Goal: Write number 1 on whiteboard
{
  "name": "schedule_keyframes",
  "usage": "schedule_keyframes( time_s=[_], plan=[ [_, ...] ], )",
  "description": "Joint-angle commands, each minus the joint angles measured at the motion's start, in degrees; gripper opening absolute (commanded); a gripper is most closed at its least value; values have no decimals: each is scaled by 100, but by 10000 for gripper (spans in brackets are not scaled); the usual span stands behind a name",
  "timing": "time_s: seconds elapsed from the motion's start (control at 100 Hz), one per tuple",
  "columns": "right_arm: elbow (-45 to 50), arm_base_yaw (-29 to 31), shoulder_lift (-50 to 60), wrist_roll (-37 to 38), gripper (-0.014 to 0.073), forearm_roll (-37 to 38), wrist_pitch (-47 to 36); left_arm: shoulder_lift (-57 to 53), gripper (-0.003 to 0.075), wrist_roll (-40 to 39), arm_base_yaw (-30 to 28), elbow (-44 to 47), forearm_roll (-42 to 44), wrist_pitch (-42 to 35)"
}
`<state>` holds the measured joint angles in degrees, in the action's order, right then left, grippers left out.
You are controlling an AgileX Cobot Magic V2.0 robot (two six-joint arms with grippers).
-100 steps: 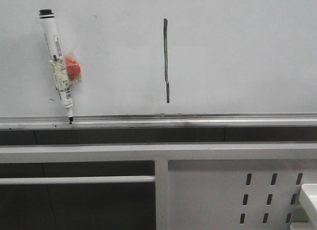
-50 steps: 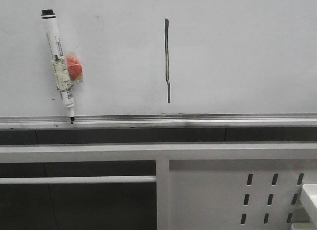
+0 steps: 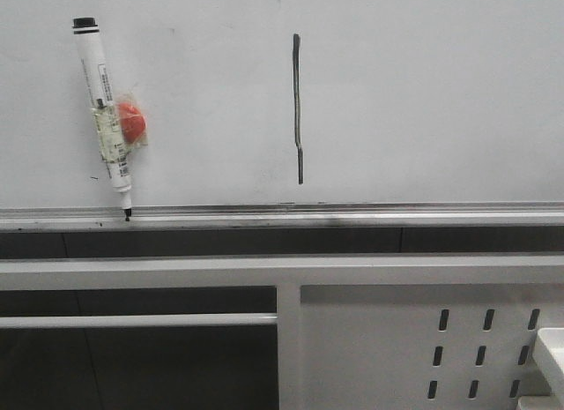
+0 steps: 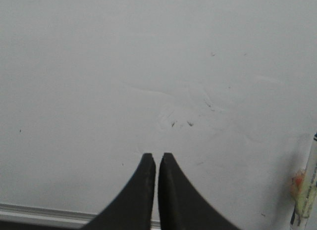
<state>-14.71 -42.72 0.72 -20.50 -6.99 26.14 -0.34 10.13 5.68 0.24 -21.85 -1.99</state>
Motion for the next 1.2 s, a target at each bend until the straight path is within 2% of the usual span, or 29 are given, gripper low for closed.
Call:
schedule_keyframes(
  time_s=[0.0, 0.15, 0.34, 0.46, 0.62, 1.19],
  plan=[
    [-127, 26, 81, 1, -69, -9, -434, 75, -20, 36, -33, 191, 25, -55],
    [-127, 26, 81, 1, -69, -9, -434, 75, -20, 36, -33, 191, 169, 134],
    [-127, 26, 81, 1, -69, -9, -434, 75, -20, -874, -58, 201, 1566, 199],
    [-127, 26, 81, 1, -69, -9, -434, 75, -20, -1250, -145, 201, 2295, 731],
    [-127, 26, 81, 1, -69, -9, -434, -28, -20, -1250, -193, 201, 2352, 1784],
    [-127, 26, 81, 1, -69, -9, -434, -120, -20, -1240, -193, 201, 2364, 1810]
  ],
)
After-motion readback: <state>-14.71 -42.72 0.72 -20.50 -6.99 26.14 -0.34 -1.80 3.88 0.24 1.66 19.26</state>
